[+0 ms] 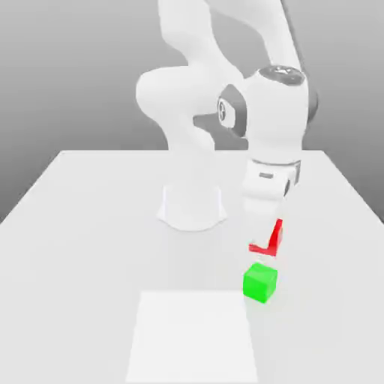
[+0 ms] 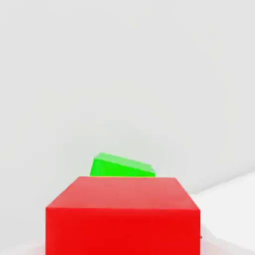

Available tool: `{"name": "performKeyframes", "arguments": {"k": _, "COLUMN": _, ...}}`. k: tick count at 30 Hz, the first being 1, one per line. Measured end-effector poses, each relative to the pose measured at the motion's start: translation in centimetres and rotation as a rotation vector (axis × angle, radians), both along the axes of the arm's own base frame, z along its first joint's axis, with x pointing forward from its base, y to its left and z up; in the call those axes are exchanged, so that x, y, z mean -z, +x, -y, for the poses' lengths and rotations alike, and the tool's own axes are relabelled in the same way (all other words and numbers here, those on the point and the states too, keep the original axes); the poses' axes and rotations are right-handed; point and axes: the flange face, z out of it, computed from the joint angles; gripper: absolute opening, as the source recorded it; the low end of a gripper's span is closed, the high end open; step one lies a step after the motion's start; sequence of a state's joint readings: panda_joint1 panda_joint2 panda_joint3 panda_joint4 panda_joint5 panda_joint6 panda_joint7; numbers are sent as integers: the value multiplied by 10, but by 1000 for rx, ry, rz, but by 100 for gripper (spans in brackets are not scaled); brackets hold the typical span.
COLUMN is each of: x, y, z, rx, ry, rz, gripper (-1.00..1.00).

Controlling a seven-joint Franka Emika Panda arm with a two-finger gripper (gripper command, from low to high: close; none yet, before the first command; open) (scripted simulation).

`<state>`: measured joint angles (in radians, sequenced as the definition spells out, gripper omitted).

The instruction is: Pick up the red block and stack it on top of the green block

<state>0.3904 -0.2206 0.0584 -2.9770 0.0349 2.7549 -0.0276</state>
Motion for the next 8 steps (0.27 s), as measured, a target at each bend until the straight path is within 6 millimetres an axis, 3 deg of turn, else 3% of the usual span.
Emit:
{"name": "performKeyframes", "arguments": {"k": 5, "x": 39, "y": -2, "z": 0, "rx": -4, "ry": -1, "rz": 1, "gripper": -100}}
{"name": "performKeyframes", "arguments": {"k": 6, "x": 45, "y": -3, "z": 0, "rx": -5, "ry": 0, "rz": 0, "gripper": 100}}
{"name": "performKeyframes", "arguments": {"k": 8, "x": 45, "y": -3, "z": 0, "rx": -5, "ry": 0, "rz": 0, "gripper": 100}}
